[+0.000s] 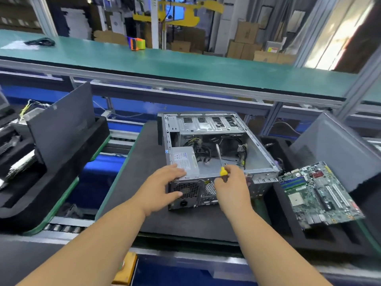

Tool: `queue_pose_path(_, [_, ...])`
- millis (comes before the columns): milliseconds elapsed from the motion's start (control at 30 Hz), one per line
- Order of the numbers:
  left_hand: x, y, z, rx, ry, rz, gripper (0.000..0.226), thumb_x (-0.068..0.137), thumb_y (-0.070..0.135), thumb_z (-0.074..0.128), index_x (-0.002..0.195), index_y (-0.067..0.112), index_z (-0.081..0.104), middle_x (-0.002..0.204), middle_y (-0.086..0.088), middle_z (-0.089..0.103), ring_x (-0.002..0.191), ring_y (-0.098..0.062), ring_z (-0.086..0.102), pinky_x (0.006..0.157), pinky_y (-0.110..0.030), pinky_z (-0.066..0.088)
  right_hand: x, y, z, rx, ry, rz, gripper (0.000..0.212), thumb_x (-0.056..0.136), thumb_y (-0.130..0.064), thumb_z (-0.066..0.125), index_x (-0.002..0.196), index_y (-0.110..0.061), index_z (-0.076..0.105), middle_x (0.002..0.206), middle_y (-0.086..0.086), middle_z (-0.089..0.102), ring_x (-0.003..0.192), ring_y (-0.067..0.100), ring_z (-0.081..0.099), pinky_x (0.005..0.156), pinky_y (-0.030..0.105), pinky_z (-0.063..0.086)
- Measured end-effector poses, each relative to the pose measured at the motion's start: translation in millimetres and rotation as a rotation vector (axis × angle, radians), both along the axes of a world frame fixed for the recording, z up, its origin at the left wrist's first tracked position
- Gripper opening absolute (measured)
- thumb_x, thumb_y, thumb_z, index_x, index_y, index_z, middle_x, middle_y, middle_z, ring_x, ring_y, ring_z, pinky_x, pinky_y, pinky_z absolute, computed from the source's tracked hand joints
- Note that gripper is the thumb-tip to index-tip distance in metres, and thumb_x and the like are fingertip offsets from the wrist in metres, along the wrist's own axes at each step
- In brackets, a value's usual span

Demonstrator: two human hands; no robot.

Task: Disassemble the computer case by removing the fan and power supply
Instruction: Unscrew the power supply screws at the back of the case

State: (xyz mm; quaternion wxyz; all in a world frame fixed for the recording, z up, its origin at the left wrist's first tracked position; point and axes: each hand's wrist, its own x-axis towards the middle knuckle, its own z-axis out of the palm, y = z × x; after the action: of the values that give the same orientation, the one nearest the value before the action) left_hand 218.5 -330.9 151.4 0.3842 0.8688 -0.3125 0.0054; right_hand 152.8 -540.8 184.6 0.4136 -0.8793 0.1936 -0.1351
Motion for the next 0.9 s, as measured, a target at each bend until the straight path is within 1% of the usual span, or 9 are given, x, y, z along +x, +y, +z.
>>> queue_pose_path(100, [4, 5, 0, 0.002, -0.001, -0.043, 0.057, 0.082, 0.01, 0.076, 0.134, 0.023, 0.058, 0.14, 0.016, 0.049, 0.14, 0.001, 0.028, 0.111, -0.005, 0.012, -9, 25, -1, 0.077, -0.065, -0.008, 0.014, 0.087, -0.006, 0.053, 0.096, -0.017, 0.05, 0.095, 0.001, 0.044, 0.077, 0.018, 0.043, 0.061, 0.024, 0.035])
queue_pose_path(167, [5, 5, -1, -0.013, 0.011, -0.05, 0.058, 0.082, 0.007, 0.075, 0.135, 0.023, 0.057, 0.14, 0.016, 0.048, 0.139, 0.001, 0.027, 0.114, -0.011, 0.014, -15, 39, -1, 0.208, -0.056, 0.023, 0.021, 0.089, -0.005, 0.054, 0.097, -0.024, 0.054, 0.093, 0.003, 0.053, 0.072, 0.013, 0.048, 0.053, 0.013, 0.036])
queue_pose_path(233, [6, 5, -3, -0.022, -0.004, -0.058, 0.058, 0.082, 0.004, 0.073, 0.135, 0.022, 0.057, 0.14, 0.014, 0.049, 0.139, 0.001, 0.027, 0.112, -0.008, 0.012, -22, 53, -3, 0.358, -0.071, 0.055, 0.024, 0.093, -0.007, 0.056, 0.098, -0.03, 0.056, 0.092, 0.005, 0.061, 0.067, 0.01, 0.057, 0.051, 0.01, 0.039])
queue_pose_path(300, [7, 5, -6, -0.024, -0.04, -0.075, 0.058, 0.081, 0.002, 0.072, 0.135, 0.02, 0.058, 0.14, 0.011, 0.051, 0.137, 0.0, 0.028, 0.108, -0.003, 0.01, -29, 64, -9, 0.453, -0.048, 0.077, 0.026, 0.095, -0.011, 0.058, 0.107, -0.034, 0.056, 0.096, 0.0, 0.062, 0.059, 0.006, 0.061, 0.052, 0.011, 0.043])
queue_pose_path(400, [10, 6, -7, -0.027, -0.072, -0.087, 0.057, 0.08, 0.0, 0.072, 0.133, 0.018, 0.06, 0.138, 0.008, 0.054, 0.138, -0.006, 0.033, 0.112, -0.01, 0.014, -38, 77, -18, 0.547, -0.014, 0.113, 0.025, 0.098, -0.016, 0.054, 0.119, -0.03, 0.057, 0.09, -0.001, 0.066, 0.05, 0.011, 0.056, 0.054, 0.02, 0.049])
queue_pose_path(467, [11, 7, -6, -0.03, -0.073, -0.088, 0.057, 0.08, 0.0, 0.072, 0.133, 0.017, 0.06, 0.137, 0.008, 0.054, 0.138, -0.008, 0.034, 0.113, -0.016, 0.018, -43, 81, -21, 0.59, -0.035, 0.101, 0.022, 0.101, -0.016, 0.051, 0.113, -0.032, 0.059, 0.074, -0.005, 0.065, 0.046, 0.013, 0.049, 0.05, 0.022, 0.046])
queue_pose_path(533, [12, 8, -5, -0.02, -0.069, -0.095, 0.056, 0.081, 0.002, 0.071, 0.133, 0.018, 0.06, 0.138, 0.008, 0.055, 0.137, -0.005, 0.033, 0.112, -0.015, 0.018, -46, 84, -23, 0.617, -0.048, 0.072, 0.019, 0.101, -0.016, 0.05, 0.108, -0.029, 0.061, 0.065, -0.005, 0.061, 0.043, 0.013, 0.044, 0.045, 0.022, 0.041])
queue_pose_path(667, [14, 9, -7, -0.033, -0.059, -0.101, 0.056, 0.081, 0.001, 0.071, 0.133, 0.018, 0.06, 0.137, 0.006, 0.057, 0.138, -0.011, 0.037, 0.112, -0.016, 0.019, -50, 87, -29, 0.59, -0.023, 0.055, 0.013, 0.099, -0.018, 0.05, 0.102, -0.024, 0.062, 0.063, -0.006, 0.06, 0.044, 0.012, 0.042, 0.044, 0.022, 0.039])
queue_pose_path(900, [12, 4, -12, -0.073, -0.059, -0.059, 0.052, 0.081, 0.001, 0.072, 0.13, 0.019, 0.063, 0.134, 0.007, 0.058, 0.136, -0.01, 0.039, 0.109, -0.01, 0.017, -56, 83, -31, 0.561, 0.016, 0.038, 0.012, 0.098, -0.019, 0.052, 0.095, -0.018, 0.064, 0.061, -0.003, 0.06, 0.045, 0.013, 0.043, 0.045, 0.022, 0.039])
